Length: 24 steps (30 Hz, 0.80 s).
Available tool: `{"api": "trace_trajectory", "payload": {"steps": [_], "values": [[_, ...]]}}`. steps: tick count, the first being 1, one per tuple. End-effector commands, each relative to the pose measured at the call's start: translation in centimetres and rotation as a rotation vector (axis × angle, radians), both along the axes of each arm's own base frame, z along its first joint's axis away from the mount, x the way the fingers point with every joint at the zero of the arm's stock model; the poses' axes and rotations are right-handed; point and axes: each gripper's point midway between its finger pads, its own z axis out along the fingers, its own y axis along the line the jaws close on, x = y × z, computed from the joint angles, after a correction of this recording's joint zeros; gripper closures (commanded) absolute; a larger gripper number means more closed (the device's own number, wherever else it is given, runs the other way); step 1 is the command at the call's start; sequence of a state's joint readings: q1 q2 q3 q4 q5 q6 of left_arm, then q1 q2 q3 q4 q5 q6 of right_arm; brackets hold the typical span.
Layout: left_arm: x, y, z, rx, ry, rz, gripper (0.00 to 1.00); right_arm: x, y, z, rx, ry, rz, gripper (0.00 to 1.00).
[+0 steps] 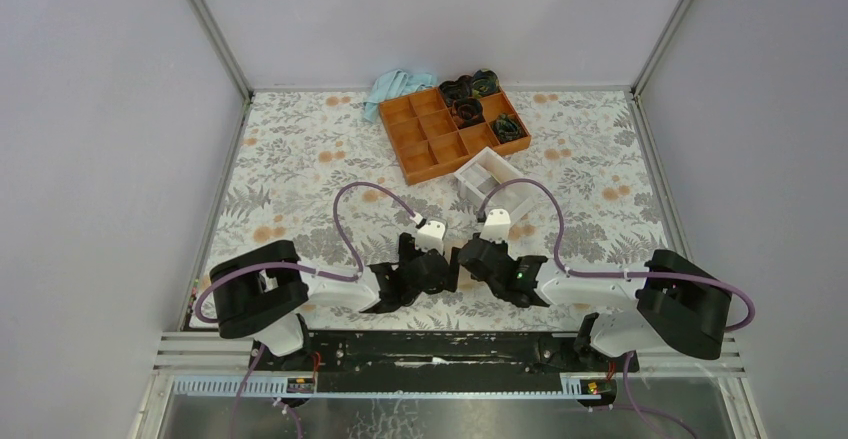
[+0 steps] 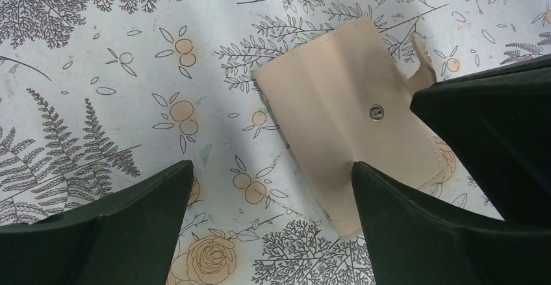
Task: Put the credit cards into the card holder
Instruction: Open the card holder at the center of the board.
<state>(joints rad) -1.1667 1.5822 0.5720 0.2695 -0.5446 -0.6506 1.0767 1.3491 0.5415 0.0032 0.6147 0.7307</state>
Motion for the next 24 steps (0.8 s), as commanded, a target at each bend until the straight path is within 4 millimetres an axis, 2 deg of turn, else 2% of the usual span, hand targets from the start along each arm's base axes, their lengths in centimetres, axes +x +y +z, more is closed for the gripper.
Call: {"api": "trace_trajectory", "payload": {"steps": [1, 5, 12, 24], "values": [[0.1, 0.4, -0.6, 0.025, -0.005, 0.020, 0.01, 1.2, -0.1, 1.9, 0.008, -0.072, -0.049, 0.80], [0.0, 0.6, -0.6, 0.022, -0.003, 0.024, 0.01, 1.0, -0.3, 1.4, 0.004, -0.062, -0.063, 0.76], [0.0, 0.7, -0.4, 0.018, -0.006, 0.026, 0.01, 0.4, 0.3, 0.7, 0.064, -0.029, -0.051, 0.69], [-0.3, 1.3, -0.7, 0.023, -0.002, 0.037, 0.01, -0.1, -0.3, -0.4, 0.157, 0.017, -0.076, 0.66]]}}
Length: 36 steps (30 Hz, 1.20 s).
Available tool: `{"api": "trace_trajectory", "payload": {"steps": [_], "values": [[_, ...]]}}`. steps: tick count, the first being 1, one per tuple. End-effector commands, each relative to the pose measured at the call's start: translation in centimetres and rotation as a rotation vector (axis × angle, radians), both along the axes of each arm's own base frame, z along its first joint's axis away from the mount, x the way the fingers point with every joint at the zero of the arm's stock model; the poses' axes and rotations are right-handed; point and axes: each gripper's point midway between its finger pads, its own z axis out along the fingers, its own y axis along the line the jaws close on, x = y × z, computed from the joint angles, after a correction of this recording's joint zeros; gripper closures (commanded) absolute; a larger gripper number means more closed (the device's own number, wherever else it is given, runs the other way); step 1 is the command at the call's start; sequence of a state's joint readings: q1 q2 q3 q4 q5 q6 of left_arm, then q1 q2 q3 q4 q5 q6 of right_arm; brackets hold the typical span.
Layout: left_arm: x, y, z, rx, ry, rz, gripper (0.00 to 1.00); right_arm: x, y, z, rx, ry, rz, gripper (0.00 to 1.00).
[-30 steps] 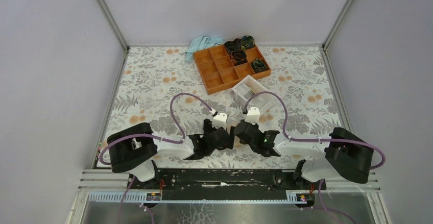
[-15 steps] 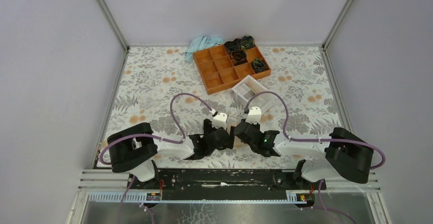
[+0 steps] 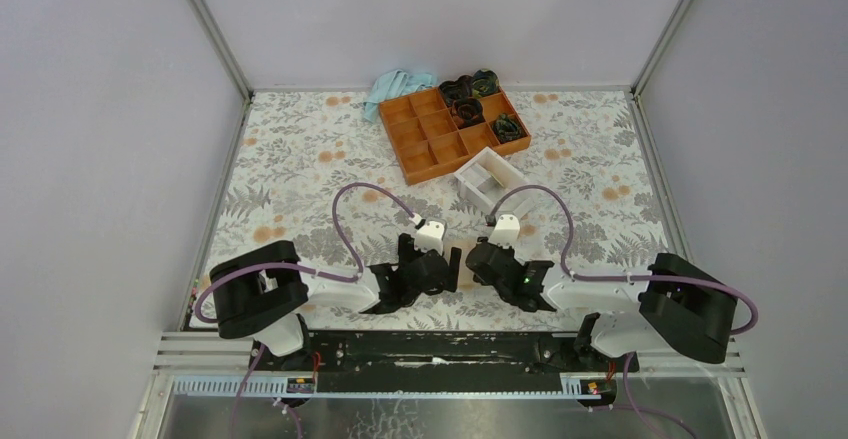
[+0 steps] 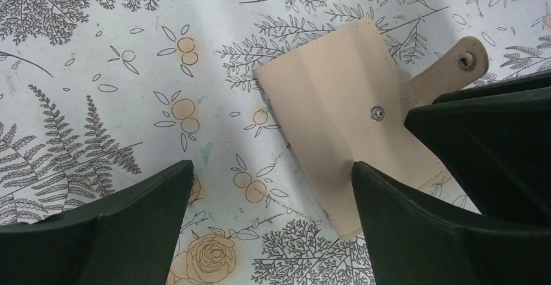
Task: Put the credit cards into the card holder
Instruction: Open the card holder at the center of the board.
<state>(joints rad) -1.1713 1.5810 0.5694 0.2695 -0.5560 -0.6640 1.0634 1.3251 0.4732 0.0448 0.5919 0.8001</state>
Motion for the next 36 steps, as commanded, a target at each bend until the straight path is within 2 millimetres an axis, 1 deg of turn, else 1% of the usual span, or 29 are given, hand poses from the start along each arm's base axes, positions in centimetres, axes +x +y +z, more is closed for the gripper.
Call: {"api": "trace_trajectory", "payload": {"steps": [1, 7, 10, 13, 22, 27, 36], "values": [[-0.3, 1.2, -0.7, 0.027, -0.001, 0.027, 0.01, 0.4, 0.6, 0.6, 0.114, -0.006, -0.033, 0.66], [-0.3, 1.5, -1.0, 0.035, 0.001, 0.033, 0.01, 0.2, 0.6, 0.2, 0.211, 0.020, -0.040, 0.66], [-0.3, 1.6, -1.2, 0.037, 0.003, 0.038, 0.01, -0.2, 0.9, -0.1, 0.264, 0.037, -0.030, 0.66], [-0.4, 1.7, -1.4, 0.040, 0.004, 0.040, 0.01, -0.2, 1.2, 0.5, 0.320, 0.023, -0.020, 0.65], [-0.6, 1.8, -2.3, 0.060, 0.017, 0.035, 0.02, -0.4, 1.5, 1.6, 0.400, -0.005, -0.003, 0.65], [-0.7, 1.9, -2.6, 0.067, 0.021, 0.039, 0.02, -0.4, 1.6, 1.8, 0.406, -0.010, 0.000, 0.65], [-0.7, 2.1, -2.6, 0.072, 0.024, 0.042, 0.02, -0.5, 1.0, 0.7, 0.394, 0.011, -0.019, 0.65]]}}
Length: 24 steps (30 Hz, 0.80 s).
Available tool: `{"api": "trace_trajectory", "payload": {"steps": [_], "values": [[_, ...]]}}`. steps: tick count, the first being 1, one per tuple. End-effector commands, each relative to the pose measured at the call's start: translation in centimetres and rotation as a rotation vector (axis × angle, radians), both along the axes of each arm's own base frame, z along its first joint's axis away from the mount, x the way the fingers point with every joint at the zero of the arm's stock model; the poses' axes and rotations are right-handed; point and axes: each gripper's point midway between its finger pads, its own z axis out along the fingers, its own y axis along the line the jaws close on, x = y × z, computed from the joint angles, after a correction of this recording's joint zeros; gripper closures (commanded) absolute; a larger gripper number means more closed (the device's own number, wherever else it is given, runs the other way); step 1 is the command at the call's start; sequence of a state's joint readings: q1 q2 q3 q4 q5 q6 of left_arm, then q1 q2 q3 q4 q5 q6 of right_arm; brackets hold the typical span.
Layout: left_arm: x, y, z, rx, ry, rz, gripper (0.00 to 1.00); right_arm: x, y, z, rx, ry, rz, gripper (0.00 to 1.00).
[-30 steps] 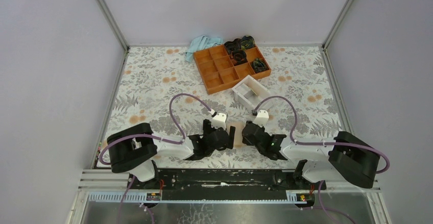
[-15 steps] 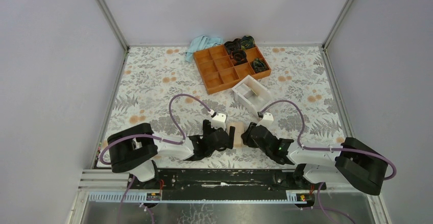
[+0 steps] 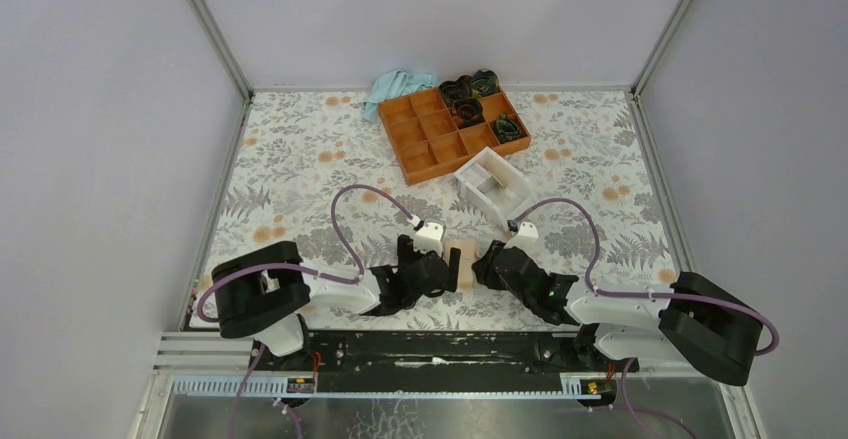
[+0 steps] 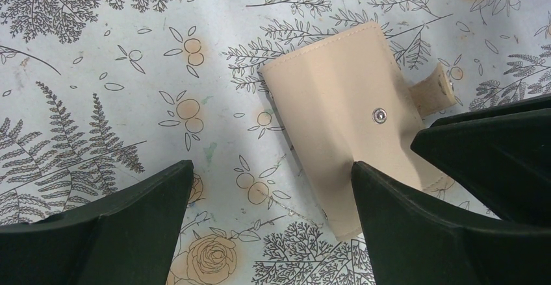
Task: Put the credit cards into the card holder
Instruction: Open the card holder at the center of the board.
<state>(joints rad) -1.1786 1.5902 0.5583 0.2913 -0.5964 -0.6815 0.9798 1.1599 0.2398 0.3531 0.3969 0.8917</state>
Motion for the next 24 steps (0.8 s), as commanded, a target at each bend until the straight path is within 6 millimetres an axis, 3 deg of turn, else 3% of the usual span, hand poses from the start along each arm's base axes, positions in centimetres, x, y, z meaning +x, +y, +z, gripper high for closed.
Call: {"api": "trace_trajectory", "payload": {"steps": [1, 8, 16, 24], "values": [[-1.0, 1.8, -2.6, 0.076, 0.046, 0.010, 0.02, 0.5, 0.4, 0.3, 0.044, -0.004, -0.020, 0.65], [-1.1, 1.7, -2.7, 0.077, 0.050, 0.007, 0.02, 0.4, 0.6, 0.0, 0.062, 0.006, -0.008, 0.65], [-1.1, 1.8, -3.0, 0.084, 0.054, 0.007, 0.02, 0.3, 2.2, 1.5, 0.130, -0.011, 0.049, 0.65], [-1.2, 2.0, -3.3, 0.091, 0.058, 0.008, 0.02, 0.3, 2.3, 2.3, 0.151, -0.028, 0.054, 0.65]]}}
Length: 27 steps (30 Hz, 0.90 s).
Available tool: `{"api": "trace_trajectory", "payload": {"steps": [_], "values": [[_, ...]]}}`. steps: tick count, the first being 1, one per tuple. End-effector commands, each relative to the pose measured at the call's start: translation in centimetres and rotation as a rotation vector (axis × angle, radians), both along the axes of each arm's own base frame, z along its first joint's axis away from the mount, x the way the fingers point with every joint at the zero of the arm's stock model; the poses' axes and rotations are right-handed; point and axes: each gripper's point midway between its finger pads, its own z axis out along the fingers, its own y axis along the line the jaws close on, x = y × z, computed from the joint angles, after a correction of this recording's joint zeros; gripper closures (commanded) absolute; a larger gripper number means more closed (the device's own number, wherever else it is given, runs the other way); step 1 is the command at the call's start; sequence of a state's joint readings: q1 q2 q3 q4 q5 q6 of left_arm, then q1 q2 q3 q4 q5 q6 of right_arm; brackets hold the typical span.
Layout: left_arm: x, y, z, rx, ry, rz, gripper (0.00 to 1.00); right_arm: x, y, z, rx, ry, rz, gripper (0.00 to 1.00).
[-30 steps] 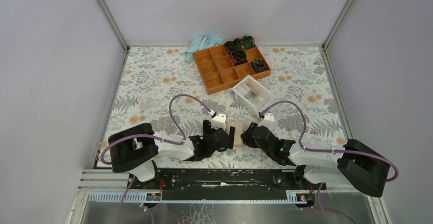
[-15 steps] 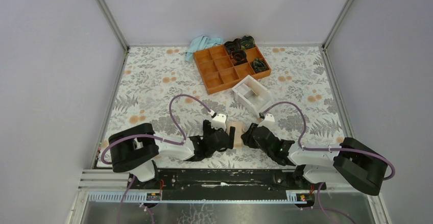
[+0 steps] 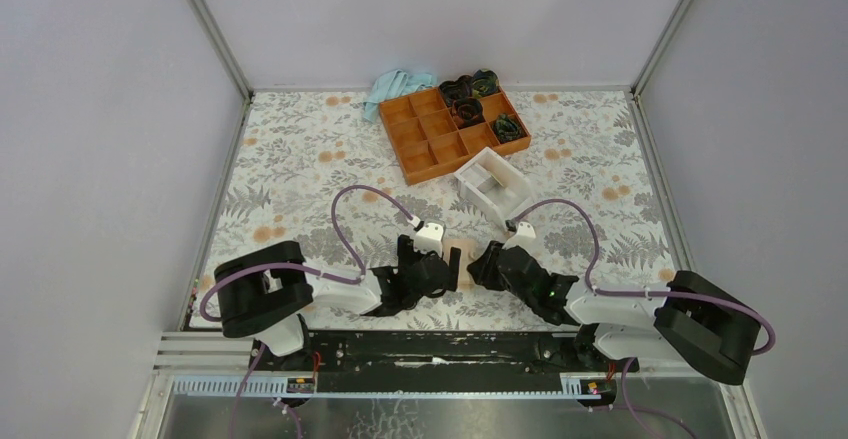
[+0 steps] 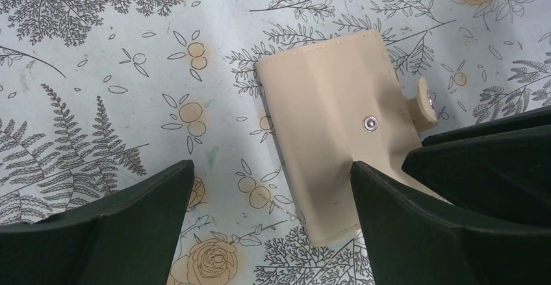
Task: Put the credit cards into the card holder
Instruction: Open the card holder at the center of the board.
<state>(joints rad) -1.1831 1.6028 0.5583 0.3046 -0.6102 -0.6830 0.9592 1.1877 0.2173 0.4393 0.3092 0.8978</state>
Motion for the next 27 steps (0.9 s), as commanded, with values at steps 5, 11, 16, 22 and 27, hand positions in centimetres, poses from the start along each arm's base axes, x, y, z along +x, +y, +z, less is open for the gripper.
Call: {"api": "trace_trajectory", "payload": {"steps": [5, 11, 16, 22, 27], "values": [[-1.2, 2.3, -2.9, 0.088, 0.063, 0.018, 0.02, 0.8, 1.1, 2.4, 0.083, -0.054, -0.002, 0.65], [-0.9, 2.6, -1.4, 0.071, 0.037, 0.045, 0.01, 0.7, 1.3, 1.3, 0.085, -0.031, 0.001, 0.65], [-0.9, 3.1, -1.0, 0.045, 0.035, 0.071, 0.01, 0.8, 1.5, 1.1, 0.104, -0.030, 0.000, 0.65], [-1.0, 3.6, -0.2, -0.036, 0.034, 0.122, 0.02, 1.1, 1.7, 1.7, 0.121, -0.051, 0.000, 0.65], [-1.1, 3.5, 0.9, -0.150, 0.014, 0.128, 0.08, 1.1, 2.1, 1.7, 0.129, -0.049, 0.009, 0.65]]}}
